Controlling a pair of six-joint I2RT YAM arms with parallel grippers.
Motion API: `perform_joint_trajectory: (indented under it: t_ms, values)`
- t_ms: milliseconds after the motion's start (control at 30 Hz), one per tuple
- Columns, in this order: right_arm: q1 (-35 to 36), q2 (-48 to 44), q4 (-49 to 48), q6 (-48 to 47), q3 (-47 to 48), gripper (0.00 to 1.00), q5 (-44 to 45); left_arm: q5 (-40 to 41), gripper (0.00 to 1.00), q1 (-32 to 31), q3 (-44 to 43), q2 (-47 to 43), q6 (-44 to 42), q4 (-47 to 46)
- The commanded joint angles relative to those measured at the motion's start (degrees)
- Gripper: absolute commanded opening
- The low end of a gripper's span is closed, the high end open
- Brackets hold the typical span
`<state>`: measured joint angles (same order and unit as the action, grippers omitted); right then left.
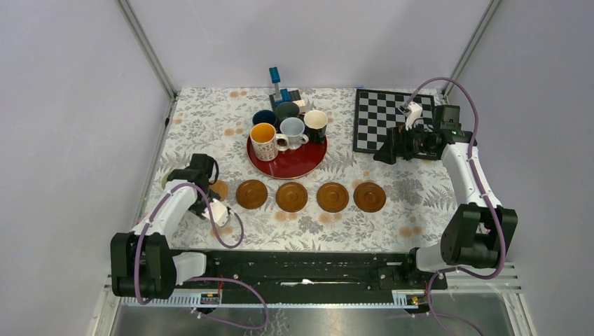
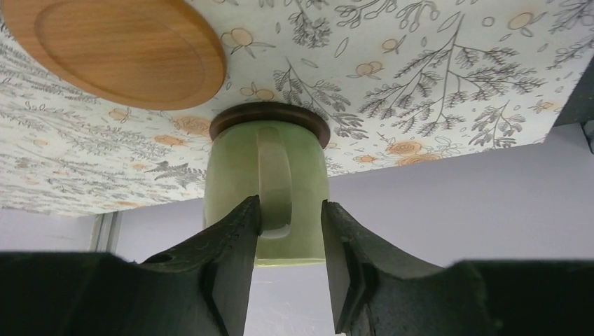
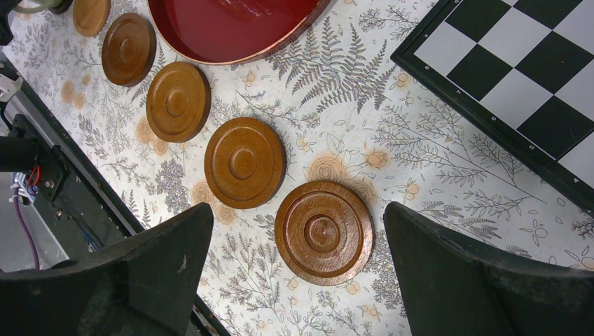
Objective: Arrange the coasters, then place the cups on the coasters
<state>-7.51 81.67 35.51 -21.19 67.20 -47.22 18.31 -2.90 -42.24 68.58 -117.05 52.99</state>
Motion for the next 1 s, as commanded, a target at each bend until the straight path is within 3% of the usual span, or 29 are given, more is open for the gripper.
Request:
perform_joint_trajectory:
  t_ms: [0,333,533,833,967]
  values:
    - [-0.18,-2.42,-0.12,0.10,-0.36,0.98,-1.04,-1.16,0.40,-0.35,-1.60,-1.33,-1.68,4.93]
    - [-0.12,-2.56,-0.04,0.07,-0.49,0.98,-1.18,-0.75,0.43,-1.34,-2.26,-2.28,-0.76,6.46]
    - [-0.09,-2.17,0.20,0.27,-0.23,0.98,-1.72,1.29,0.47,-7.42,-7.22,-1.38,7.83,13.21]
    - [-0.14,-2.18,0.98,0.56,0.29,0.98,-1.52,0.86,0.55,-16.17,-22.38,5.83,23.19,22.73]
    - [-0.14,-2.41,1.06,1.13,0.32,0.98,-0.83,-3.98,0.57,-20.04,-38.10,14.08,32.92,24.33]
